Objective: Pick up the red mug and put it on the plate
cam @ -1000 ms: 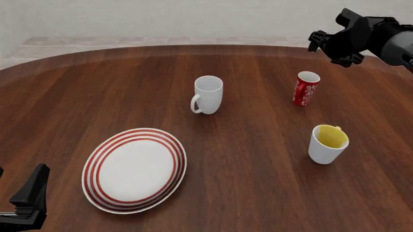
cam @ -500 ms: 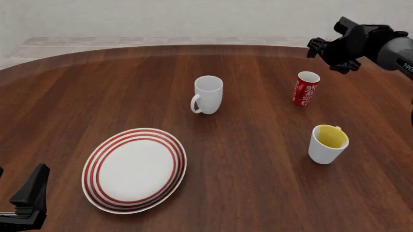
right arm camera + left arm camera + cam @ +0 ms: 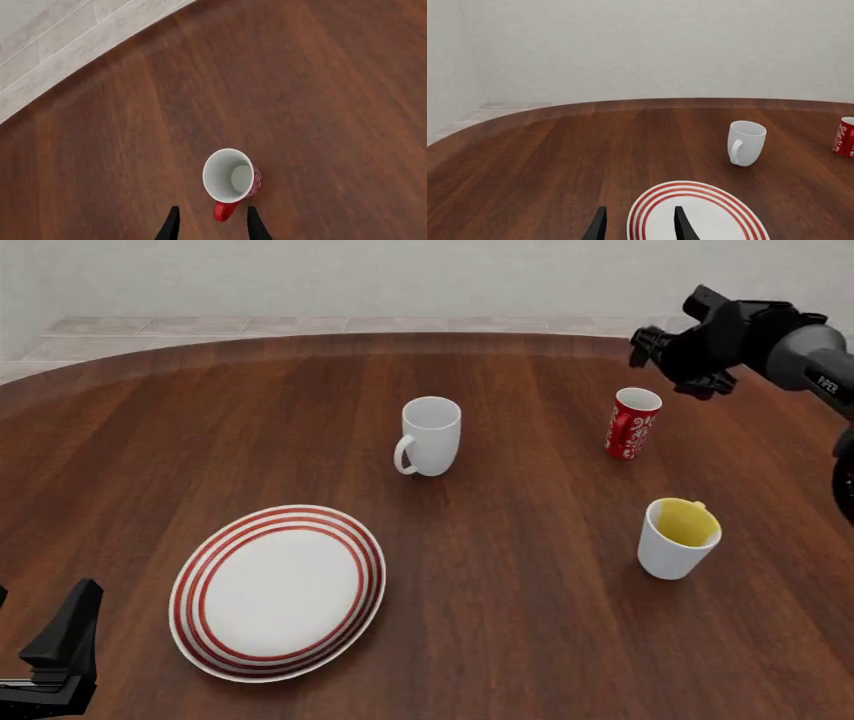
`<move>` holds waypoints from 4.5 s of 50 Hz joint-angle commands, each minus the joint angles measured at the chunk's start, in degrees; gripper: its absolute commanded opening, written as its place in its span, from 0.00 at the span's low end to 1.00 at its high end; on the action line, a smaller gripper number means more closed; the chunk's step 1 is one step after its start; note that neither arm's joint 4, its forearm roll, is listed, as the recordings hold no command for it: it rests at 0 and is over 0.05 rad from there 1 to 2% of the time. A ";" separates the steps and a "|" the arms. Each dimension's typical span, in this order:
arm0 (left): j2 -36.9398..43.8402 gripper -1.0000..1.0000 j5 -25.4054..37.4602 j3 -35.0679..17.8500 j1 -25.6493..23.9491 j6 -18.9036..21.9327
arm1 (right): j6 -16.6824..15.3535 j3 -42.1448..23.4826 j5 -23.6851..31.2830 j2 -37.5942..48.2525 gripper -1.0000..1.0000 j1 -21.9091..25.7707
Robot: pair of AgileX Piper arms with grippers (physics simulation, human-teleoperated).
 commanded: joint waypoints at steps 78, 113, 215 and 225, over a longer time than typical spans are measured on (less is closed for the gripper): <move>-0.01 1.00 0.00 0.00 0.00 -0.01 | 4.54 1.80 -1.76 5.31 1.00 -0.07; 0.00 1.00 0.00 0.00 0.00 0.00 | 5.09 0.84 -1.48 7.21 1.00 1.14; 0.01 1.00 0.00 0.00 0.00 -0.01 | -1.50 4.69 -3.77 -9.44 0.00 15.27; 0.00 1.00 0.00 0.00 0.00 0.01 | -3.53 9.59 -4.92 -15.96 0.00 17.30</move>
